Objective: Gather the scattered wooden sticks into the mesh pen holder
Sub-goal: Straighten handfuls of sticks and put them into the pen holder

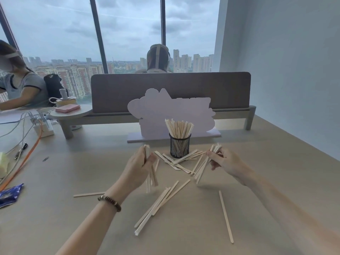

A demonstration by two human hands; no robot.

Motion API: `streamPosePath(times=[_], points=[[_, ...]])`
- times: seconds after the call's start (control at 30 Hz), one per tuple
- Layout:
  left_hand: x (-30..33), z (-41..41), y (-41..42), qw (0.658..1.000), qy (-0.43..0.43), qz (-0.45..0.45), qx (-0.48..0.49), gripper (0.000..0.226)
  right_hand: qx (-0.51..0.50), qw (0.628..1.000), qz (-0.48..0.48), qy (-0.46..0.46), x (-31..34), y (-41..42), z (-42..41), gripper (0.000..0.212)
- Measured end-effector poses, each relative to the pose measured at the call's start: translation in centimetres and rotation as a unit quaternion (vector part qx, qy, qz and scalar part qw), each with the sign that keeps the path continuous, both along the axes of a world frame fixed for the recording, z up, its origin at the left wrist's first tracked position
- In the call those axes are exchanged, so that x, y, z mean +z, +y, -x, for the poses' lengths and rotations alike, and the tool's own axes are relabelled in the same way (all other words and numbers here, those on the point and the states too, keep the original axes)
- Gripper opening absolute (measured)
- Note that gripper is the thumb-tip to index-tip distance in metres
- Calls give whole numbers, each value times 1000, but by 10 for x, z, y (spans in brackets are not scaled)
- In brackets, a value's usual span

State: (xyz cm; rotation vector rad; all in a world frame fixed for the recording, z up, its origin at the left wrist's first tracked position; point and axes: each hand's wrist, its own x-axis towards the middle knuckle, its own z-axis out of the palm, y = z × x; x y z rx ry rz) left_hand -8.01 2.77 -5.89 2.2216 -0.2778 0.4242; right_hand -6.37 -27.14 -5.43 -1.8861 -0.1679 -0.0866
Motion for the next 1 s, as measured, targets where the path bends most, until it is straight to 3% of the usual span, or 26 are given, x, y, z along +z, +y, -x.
streamPosePath(times=[0.13,0.23,0.4,0.6,0.73,0.87,1.0], points=[[28,-17,-3,997,-22,70,13,16,-29,998,-45,-40,24,3,-15,11],[47,-40,-9,992,-29,119,17,17,-64,992,-68,-82,46,9,-32,18],[74,-78,-27,986,-76,128,70,25,-112,983,-73,-126,75,17,-69,23],[82,-121,-46,984,-77,141,77,32,-128,984,16,-124,87,22,-111,19],[75,-143,-49,987,-67,127,79,32,-124,977,131,-112,81,30,-125,16],[62,-158,-48,991,-48,103,71,32,-121,957,239,-112,68,34,-136,25],[42,-168,-47,996,-29,60,53,39,-75,961,243,-106,53,40,-143,36]])
